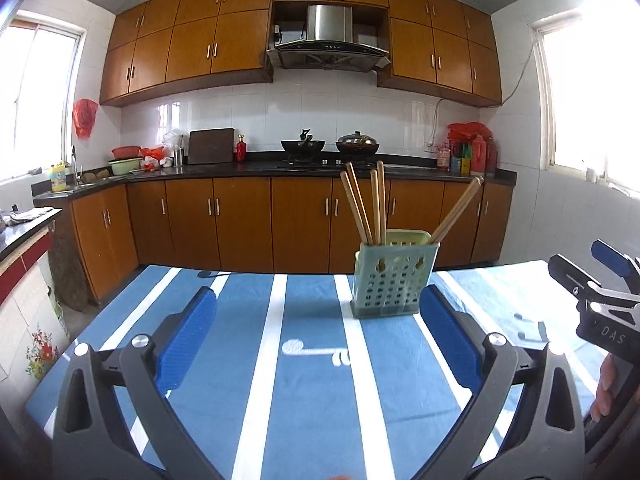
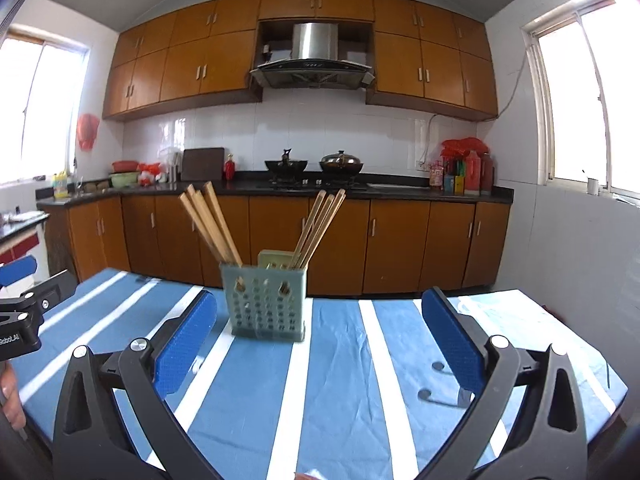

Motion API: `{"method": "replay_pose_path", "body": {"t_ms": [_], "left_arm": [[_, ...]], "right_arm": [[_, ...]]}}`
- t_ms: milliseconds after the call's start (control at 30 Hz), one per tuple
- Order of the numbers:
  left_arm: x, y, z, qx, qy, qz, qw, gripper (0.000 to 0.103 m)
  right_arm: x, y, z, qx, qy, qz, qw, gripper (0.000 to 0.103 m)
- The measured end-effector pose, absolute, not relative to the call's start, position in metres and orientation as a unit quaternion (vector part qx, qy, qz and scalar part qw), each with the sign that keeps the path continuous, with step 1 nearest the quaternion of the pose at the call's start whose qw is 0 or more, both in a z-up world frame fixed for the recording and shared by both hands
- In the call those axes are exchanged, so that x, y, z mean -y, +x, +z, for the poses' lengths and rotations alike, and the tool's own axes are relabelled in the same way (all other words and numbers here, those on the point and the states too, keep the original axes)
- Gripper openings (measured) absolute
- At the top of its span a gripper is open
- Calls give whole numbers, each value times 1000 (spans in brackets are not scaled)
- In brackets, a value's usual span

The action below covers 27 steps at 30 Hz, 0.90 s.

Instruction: Organize utensils

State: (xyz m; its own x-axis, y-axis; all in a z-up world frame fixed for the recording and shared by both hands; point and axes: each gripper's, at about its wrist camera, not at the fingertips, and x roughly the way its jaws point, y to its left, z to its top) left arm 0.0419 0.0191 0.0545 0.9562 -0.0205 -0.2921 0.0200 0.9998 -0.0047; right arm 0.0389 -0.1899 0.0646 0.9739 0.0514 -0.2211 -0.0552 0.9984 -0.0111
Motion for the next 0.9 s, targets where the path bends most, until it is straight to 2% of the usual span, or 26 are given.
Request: {"method": "replay_pose_path", "body": {"t_ms": [267,900], "left_arm": [[-12,32,35,-164,2,-11,986,99],[-16,23,15,-181,-8,-6,983,99]], "right_arm": [[187,26,42,-150,-2,37,988,101],[192,19,20,-184,16,38,982,101]]}}
